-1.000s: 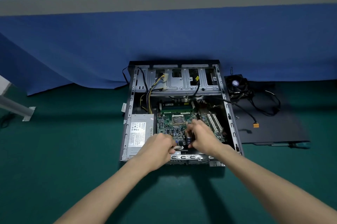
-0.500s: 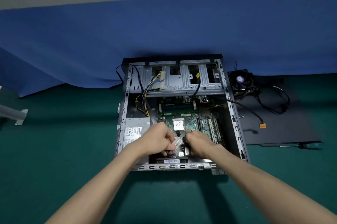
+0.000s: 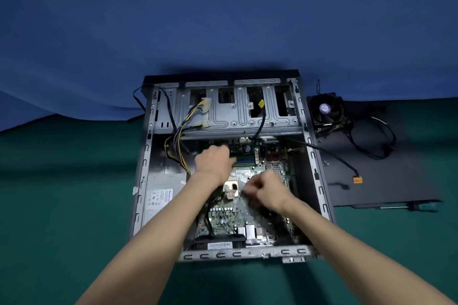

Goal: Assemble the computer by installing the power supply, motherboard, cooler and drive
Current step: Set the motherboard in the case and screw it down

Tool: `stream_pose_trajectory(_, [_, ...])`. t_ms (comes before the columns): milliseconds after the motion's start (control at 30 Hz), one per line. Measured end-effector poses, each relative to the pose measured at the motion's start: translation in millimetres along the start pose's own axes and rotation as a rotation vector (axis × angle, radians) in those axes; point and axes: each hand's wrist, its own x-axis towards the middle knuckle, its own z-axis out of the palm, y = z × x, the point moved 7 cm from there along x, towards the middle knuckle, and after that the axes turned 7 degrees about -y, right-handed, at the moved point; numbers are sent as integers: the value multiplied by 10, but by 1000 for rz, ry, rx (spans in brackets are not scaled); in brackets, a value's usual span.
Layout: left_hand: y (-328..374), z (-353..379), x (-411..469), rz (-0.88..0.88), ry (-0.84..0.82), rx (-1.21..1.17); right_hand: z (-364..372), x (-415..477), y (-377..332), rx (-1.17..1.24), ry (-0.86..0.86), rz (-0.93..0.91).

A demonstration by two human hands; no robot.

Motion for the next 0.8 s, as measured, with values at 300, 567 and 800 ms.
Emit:
stream_pose_trajectory(300, [109,196,757,89,-138,-284,-630,468,-172,367,576,-34])
stream_pose_trajectory(567, [196,291,919,133,-187,-517,-619,616,-210,497,593,-106])
stream_pose_trajectory(800, [217,301,881,90,-138,-658,-547,612,-152,606,551,-53])
